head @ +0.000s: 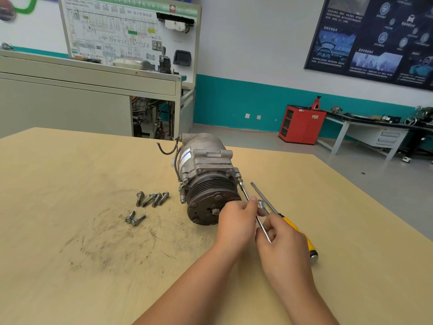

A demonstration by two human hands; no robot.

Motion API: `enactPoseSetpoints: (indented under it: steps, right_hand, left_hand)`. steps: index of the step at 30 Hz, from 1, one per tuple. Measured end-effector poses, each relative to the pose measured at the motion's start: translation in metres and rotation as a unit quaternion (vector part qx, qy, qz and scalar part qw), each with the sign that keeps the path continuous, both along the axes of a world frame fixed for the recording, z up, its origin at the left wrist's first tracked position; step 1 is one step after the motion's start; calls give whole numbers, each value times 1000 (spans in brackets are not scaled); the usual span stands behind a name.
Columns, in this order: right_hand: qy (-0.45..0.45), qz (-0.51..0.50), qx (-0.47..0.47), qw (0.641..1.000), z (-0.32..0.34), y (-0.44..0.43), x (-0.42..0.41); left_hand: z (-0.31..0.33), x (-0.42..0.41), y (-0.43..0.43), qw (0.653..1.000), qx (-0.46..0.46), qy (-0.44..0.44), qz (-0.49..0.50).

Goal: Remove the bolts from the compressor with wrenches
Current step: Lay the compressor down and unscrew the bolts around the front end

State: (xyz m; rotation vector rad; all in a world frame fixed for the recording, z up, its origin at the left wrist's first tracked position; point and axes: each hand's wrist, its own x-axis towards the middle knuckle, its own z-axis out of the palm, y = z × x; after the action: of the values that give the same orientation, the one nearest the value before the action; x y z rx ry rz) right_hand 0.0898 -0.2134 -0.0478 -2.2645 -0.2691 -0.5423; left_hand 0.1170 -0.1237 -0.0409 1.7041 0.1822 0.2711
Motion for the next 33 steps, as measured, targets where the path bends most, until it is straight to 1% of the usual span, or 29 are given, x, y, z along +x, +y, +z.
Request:
enactPoseSetpoints:
  steps: [1, 2, 3, 5, 6, 7, 9, 11, 14, 15, 16, 18, 20, 21, 23, 25, 26, 30, 33]
  right_hand:
    - [21, 5, 34, 999, 0, -1, 2]
    - [63, 17, 84, 994, 0, -3, 4]
    - [120, 34, 143, 982, 1, -5, 6]
    - [224, 74, 252, 939, 4, -8, 6]
    - [253, 94, 287, 919, 6, -9, 5]
    - [267, 109, 304, 908, 7, -10, 4]
    - [265, 119, 307, 906, 8, -12, 3]
    - [242, 109, 279, 923, 5, -14, 2]
    - [143, 71, 167, 973, -3, -16, 2]
    - [104, 54, 134, 984, -4, -16, 2]
    - [74, 39, 114, 990, -5, -16, 1]
    - [53, 22, 92, 994, -5, -16, 0]
    - [81, 34, 86, 992, -8, -16, 2]
    - [115, 49, 108, 986, -9, -16, 4]
    - [181, 66, 198, 961, -4, -18, 12]
    - [193, 53, 276, 940, 6, -19, 27]
    - [195, 50, 289, 936, 12, -18, 35]
    - [237, 104, 285, 923, 34, 4, 63]
    - [256, 96, 273, 922, 43, 24, 75]
  left_hand:
    - [1, 0, 0, 1000, -22, 8, -7]
    - [2, -1, 0, 999, -44, 17, -18]
    - [3, -1, -1, 997, -65, 27, -31]
    - [5, -2, -2, 992, -105, 40, -53]
    - [6, -3, -2, 990, -122, 40, -60]
    - [6, -3, -2, 988, -136, 39, -65]
    - [5, -4, -1, 985, -148, 36, -76]
    - [5, -5, 0, 984, -151, 40, -83]
    - [6, -5, 0, 981, -164, 54, -91]
    - [6, -4, 0, 982, -159, 55, -89]
    - [5, -4, -1, 985, -144, 51, -85]
    - [4, -4, -2, 991, -107, 37, -75]
    - [3, -5, -2, 994, -80, 29, -64]
    - [2, -5, -2, 996, -67, 28, -55]
    - [2, -4, -2, 999, -27, 24, -29]
    - [0, -3, -2, 999, 26, 19, 2]
    - [-2, -3, -2, 999, 47, 17, 11]
    - [-8, -5, -3, 995, 97, 25, -5]
    - [-9, -9, -5, 992, 123, 22, -13]
